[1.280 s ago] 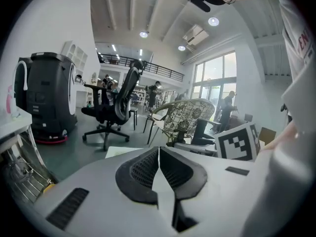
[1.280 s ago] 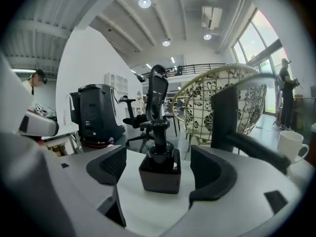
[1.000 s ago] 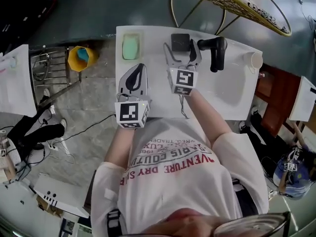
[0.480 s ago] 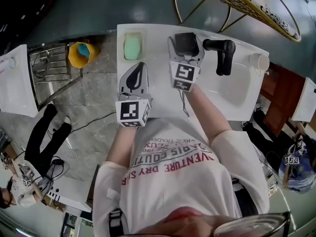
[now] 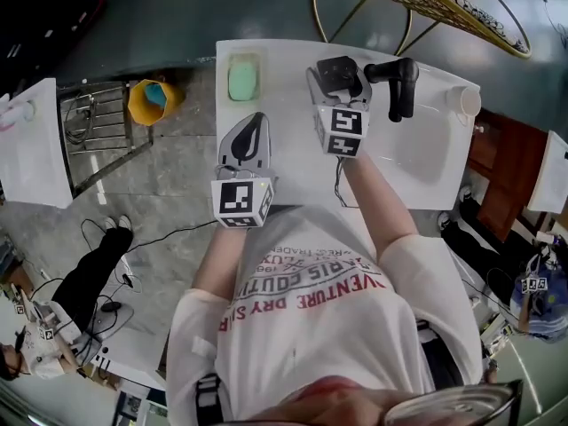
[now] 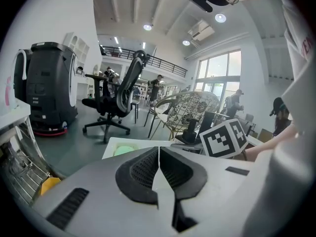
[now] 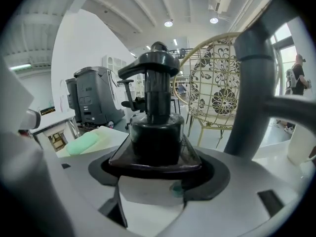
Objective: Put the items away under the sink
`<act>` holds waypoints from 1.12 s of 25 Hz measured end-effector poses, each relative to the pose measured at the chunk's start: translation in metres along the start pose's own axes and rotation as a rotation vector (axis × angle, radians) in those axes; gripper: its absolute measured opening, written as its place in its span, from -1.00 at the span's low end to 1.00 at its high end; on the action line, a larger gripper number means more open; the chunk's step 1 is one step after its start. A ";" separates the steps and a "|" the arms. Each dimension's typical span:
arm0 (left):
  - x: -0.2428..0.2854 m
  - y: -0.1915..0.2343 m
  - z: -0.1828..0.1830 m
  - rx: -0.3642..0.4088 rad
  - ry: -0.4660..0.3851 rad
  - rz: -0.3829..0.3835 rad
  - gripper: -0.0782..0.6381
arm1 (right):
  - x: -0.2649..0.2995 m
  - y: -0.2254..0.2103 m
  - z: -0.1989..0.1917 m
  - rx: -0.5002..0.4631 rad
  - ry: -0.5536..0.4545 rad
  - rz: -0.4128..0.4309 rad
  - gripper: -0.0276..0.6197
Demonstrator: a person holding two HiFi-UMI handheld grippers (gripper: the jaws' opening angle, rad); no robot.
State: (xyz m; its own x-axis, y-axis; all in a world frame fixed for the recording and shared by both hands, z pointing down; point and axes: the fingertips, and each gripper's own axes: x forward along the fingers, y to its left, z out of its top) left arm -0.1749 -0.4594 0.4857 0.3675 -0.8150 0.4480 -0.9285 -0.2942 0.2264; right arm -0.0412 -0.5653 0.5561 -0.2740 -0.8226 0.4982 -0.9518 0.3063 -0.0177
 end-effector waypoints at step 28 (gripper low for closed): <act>-0.211 -0.099 -0.051 0.082 -0.116 -0.155 -0.70 | -0.325 0.088 -0.043 -0.037 -0.146 0.017 0.25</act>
State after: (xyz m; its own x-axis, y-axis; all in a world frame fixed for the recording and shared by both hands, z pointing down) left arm -0.1579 -0.2330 0.4129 0.5024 -0.8073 0.3096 -0.8641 -0.4565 0.2119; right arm -0.0305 -0.2504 0.4296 -0.3098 -0.8773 0.3666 -0.9418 0.3362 0.0085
